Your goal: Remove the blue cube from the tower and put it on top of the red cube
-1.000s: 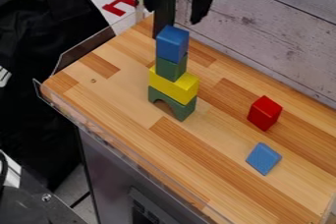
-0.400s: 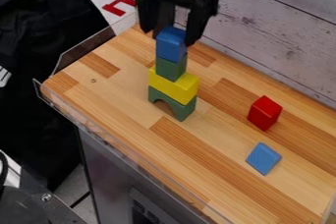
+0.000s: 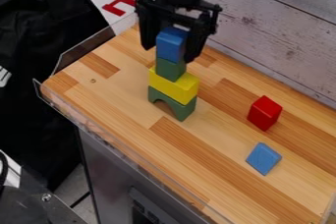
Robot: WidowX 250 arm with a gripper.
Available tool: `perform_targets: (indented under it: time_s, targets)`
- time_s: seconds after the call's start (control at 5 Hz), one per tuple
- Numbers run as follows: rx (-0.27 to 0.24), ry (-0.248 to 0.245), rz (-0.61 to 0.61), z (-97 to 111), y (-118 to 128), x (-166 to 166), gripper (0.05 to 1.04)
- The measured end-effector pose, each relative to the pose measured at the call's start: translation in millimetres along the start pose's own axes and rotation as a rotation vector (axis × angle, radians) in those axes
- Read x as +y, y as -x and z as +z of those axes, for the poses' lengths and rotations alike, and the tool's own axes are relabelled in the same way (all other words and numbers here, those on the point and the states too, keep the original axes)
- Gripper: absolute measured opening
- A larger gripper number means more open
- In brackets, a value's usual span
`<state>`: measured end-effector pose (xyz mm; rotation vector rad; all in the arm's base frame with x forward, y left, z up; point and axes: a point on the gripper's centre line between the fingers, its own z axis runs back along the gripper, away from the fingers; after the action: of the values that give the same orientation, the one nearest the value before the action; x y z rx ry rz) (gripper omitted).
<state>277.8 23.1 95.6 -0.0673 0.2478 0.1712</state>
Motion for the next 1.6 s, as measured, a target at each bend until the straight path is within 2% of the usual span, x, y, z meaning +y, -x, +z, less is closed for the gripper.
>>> perform_targets:
  time_s: [0.2, 0.4, 0.6, 0.8, 1.0, 1.2, 1.4, 1.6]
  targets:
    - [-0.006, -0.001, 0.003, -1, -2, 0, 0.699]
    - [-0.009, 0.002, 0.014, 0, -3, -1, 0.603]
    - [-0.014, 0.003, 0.026, 2, -4, -1, 0.603]
    - [-0.032, -0.027, 0.045, 12, -4, -4, 0.603]
    - [-0.085, -0.075, 0.007, 35, 0, -30, 0.603]
    - [-0.119, -0.095, -0.134, 43, -1, -79, 0.603]
    - [-0.08, -0.058, -0.237, 17, -12, -111, 0.603]
    - [-0.039, -0.054, -0.286, -4, -19, -121, 0.603]
